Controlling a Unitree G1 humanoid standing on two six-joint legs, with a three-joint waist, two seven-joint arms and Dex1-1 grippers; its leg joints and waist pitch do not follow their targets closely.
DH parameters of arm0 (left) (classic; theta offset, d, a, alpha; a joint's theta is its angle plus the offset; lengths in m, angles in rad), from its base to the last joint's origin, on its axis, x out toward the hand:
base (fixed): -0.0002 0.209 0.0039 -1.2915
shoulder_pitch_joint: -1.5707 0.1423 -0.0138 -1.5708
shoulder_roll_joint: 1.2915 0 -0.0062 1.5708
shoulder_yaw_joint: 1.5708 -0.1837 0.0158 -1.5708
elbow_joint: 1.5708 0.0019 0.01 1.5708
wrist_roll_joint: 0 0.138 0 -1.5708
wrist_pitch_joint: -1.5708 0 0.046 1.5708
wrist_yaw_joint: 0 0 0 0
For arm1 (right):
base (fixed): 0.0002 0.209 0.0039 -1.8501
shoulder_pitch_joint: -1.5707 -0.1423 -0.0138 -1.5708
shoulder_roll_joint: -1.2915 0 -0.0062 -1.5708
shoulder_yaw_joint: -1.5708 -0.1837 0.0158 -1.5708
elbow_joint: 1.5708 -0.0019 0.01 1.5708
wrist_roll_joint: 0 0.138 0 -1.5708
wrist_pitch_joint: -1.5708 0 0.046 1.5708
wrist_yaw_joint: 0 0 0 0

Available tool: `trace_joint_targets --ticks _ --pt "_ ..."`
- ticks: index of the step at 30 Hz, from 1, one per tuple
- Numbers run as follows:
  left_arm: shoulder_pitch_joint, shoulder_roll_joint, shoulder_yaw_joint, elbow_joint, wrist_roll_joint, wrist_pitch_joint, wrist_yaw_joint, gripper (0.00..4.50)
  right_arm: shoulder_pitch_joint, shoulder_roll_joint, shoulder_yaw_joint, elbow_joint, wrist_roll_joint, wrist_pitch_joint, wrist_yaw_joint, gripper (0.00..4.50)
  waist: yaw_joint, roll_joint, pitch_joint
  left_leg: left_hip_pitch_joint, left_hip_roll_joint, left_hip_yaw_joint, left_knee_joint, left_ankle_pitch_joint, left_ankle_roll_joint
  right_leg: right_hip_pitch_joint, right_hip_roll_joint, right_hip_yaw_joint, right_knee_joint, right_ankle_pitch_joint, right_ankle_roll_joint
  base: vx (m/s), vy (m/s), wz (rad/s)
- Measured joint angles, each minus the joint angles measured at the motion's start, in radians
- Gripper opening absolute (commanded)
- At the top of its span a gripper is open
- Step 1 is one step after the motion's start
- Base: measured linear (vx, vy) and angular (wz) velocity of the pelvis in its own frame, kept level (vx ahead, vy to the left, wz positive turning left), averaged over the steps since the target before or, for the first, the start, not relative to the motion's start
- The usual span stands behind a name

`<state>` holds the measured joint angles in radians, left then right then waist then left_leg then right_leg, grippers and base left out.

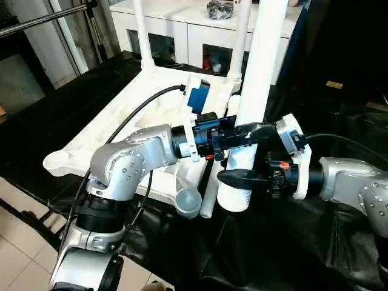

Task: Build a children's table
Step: Pick table leg

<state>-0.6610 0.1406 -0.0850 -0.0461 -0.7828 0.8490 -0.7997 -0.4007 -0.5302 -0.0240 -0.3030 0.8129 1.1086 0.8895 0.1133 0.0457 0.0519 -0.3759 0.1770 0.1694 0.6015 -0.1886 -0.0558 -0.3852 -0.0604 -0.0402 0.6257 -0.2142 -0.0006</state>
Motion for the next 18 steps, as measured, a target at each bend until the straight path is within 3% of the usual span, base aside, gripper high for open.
trace_joint_targets --ticks 6,7,8,13,18 --pt "0.001 -0.009 0.0 0.003 0.015 -0.023 0.004 1.9 0.002 0.004 -0.003 0.0 0.0 -0.011 -0.011 1.91 0.0 0.0 0.0 0.0 0.0 0.0 0.0 0.0 0.0 0.0 0.0 0.0 0.0 0.0 0.0 0.0 0.0 0.0" --pt "0.001 -0.013 -0.001 0.005 0.017 -0.027 0.008 2.46 0.003 0.004 -0.006 0.0 0.0 -0.012 -0.013 1.91 0.0 0.0 0.0 0.0 0.0 0.0 0.0 0.0 0.0 0.0 0.0 0.0 0.0 0.0 0.0 0.0 0.0 0.0" --pt "0.001 -0.016 0.001 0.008 0.017 -0.029 0.009 2.6 0.003 0.006 -0.007 0.0 0.001 -0.012 -0.015 1.91 0.0 0.0 0.0 0.0 0.0 0.0 0.0 0.0 0.0 0.0 0.0 0.0 0.0 0.0 0.0 0.0 0.0 0.0" --pt "0.008 -0.053 0.021 0.0 0.011 -0.063 0.023 2.87 0.009 0.027 -0.005 -0.01 0.004 -0.011 -0.033 1.91 -0.001 0.001 0.0 0.0 0.0 0.0 0.0 0.0 0.0 0.0 0.0 0.0 0.0 0.0 0.0 0.0 0.0 0.0" --pt "0.023 -0.106 0.072 -0.017 0.01 -0.174 0.051 3.03 0.024 0.049 -0.003 -0.018 0.009 -0.022 -0.055 1.9 0.0 0.001 0.0 0.0 0.0 0.0 0.0 0.0 0.0 0.0 0.0 0.0 0.0 0.0 0.0 0.0 0.0 0.0"
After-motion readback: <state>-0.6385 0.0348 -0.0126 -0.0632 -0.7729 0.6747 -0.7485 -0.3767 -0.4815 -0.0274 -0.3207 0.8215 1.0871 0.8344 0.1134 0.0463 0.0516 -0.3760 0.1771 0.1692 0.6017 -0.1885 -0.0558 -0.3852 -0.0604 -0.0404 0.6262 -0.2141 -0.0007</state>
